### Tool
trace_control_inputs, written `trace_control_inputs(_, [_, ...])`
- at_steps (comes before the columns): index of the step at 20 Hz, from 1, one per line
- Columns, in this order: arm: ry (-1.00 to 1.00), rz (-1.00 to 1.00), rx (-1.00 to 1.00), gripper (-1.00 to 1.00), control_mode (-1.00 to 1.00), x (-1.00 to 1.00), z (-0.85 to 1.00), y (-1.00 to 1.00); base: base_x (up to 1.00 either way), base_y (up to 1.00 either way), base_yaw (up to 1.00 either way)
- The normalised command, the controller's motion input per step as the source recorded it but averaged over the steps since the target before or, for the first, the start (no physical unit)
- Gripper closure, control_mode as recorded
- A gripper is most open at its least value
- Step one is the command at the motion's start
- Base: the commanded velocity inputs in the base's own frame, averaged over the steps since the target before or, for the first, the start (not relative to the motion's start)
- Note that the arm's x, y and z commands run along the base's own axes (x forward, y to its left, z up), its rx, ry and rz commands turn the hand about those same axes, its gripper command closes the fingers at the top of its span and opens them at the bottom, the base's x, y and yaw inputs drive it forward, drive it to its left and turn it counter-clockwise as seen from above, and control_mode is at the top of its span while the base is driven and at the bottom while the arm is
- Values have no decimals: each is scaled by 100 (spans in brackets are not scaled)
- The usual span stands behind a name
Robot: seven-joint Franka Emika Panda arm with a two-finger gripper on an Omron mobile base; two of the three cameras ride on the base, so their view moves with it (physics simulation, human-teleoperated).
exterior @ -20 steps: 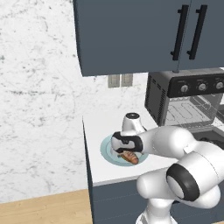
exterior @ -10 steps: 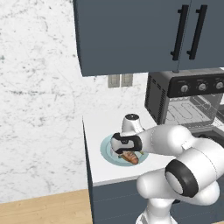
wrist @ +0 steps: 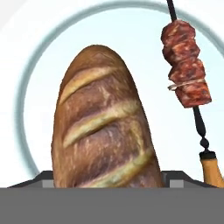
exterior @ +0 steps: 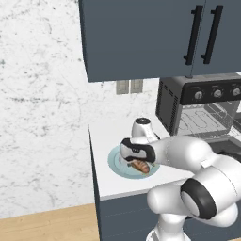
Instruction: Pick up the kebab skewer and baguette bread, and place them inside the toaster oven. Close the toaster oven door and start by setting the timer.
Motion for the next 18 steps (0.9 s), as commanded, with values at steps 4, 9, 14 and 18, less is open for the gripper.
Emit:
trace_control_inputs(4, [0, -5, 0, 100, -100, 0, 38, 0, 0, 0, 0])
trace_control_inputs(9, [0, -13, 1, 100, -100, -7, 45, -9, 0, 0, 0])
trace_control_inputs(14, [1, -26, 0, 100, -100, -12, 53, -18, 0, 0, 0])
trace_control_inputs(18, [1, -36, 5, 100, -100, -19, 37, -70, 0, 0, 0])
